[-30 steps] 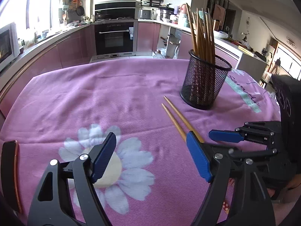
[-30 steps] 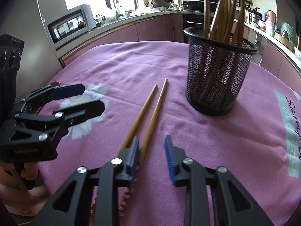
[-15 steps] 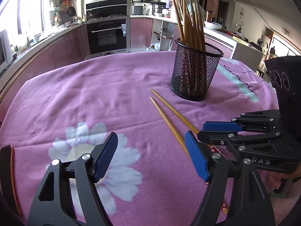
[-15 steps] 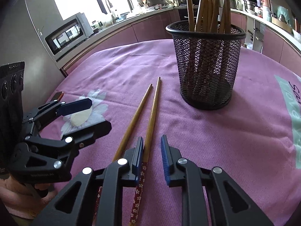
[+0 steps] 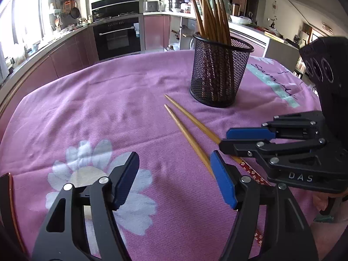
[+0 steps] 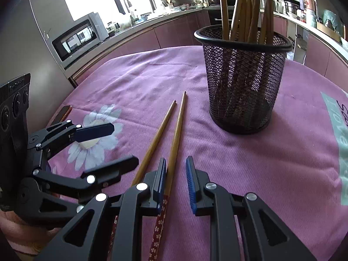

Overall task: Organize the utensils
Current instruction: 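Close the right gripper on one chopstick while the left gripper closes on the other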

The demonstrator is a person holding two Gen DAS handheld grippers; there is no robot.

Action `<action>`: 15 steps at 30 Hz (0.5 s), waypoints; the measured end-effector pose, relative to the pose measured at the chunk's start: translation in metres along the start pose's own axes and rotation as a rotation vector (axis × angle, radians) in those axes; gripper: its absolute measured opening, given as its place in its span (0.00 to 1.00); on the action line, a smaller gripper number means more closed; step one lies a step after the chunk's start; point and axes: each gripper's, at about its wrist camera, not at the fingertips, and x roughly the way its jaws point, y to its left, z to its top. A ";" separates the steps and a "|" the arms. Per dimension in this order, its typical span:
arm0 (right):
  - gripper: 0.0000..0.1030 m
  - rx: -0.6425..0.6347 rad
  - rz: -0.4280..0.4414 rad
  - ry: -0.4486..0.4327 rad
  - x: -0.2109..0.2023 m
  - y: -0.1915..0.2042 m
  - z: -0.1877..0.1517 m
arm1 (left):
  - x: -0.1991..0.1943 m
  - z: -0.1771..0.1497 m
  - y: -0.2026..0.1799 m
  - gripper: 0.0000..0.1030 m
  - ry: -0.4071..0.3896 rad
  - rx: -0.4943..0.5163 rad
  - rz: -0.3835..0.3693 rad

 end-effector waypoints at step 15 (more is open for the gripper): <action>0.08 -0.019 -0.019 0.008 0.011 -0.001 0.012 | 0.016 0.004 -0.005 0.35 0.055 0.044 -0.039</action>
